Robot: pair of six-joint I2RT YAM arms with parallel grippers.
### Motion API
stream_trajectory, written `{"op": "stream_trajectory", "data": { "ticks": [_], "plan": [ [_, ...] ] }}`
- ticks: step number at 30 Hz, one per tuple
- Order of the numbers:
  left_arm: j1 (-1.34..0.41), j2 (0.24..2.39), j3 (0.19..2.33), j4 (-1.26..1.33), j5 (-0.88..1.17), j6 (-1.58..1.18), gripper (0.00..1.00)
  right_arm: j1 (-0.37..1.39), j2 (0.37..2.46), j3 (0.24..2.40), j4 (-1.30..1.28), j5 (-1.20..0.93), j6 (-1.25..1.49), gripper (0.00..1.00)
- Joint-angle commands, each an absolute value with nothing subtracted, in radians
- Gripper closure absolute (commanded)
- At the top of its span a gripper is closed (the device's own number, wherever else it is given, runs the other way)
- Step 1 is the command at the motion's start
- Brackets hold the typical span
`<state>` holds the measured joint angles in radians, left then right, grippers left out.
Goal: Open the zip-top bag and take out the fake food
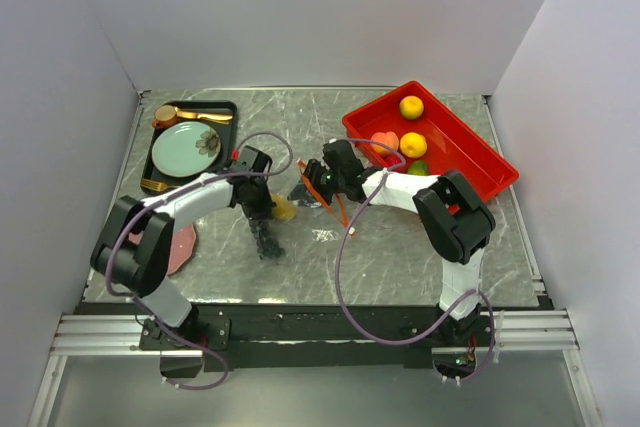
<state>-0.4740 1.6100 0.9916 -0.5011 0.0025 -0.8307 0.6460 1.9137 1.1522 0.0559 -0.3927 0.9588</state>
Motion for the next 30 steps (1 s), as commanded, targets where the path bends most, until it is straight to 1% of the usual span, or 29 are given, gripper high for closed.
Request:
{"op": "stream_trajectory", "data": {
  "ticks": [1,5,9,13,14,17,21,25,29,30],
  "plan": [
    [-0.471,1.52,1.043,-0.566,-0.047,-0.867,0.99,0.658,1.916,1.184,0.072,-0.387,0.939,0.53],
    [-0.45,1.474,1.031,-0.574,-0.115,-0.925,0.99,0.658,1.922,1.183,0.08,-0.403,0.943,0.53],
    [-0.42,1.497,1.04,-0.574,-0.149,-0.94,0.99,0.657,1.933,1.19,0.075,-0.419,0.945,0.55],
    [-0.397,1.545,1.072,-0.561,-0.169,-0.934,0.99,0.657,1.925,1.178,0.058,-0.413,0.945,0.69],
    [-0.393,1.563,1.077,-0.554,-0.167,-0.93,0.99,0.657,1.924,1.177,0.057,-0.411,0.939,0.69],
    [-0.384,1.588,1.086,-0.52,-0.14,-0.922,0.99,0.66,1.922,1.181,0.043,-0.408,0.925,0.69],
    [-0.383,1.641,1.103,-0.495,-0.106,-0.911,0.99,0.669,1.957,1.242,-0.033,-0.394,0.89,0.68],
    [-0.385,1.669,1.077,-0.463,-0.078,-0.907,0.99,0.681,1.973,1.262,-0.046,-0.39,0.871,0.67],
    [-0.397,1.697,1.072,-0.465,-0.067,-0.897,0.99,0.689,1.98,1.284,-0.075,-0.382,0.841,0.61],
    [-0.4,1.701,1.072,-0.465,-0.064,-0.896,0.99,0.696,1.986,1.298,-0.084,-0.379,0.833,0.57]
  ]
}}
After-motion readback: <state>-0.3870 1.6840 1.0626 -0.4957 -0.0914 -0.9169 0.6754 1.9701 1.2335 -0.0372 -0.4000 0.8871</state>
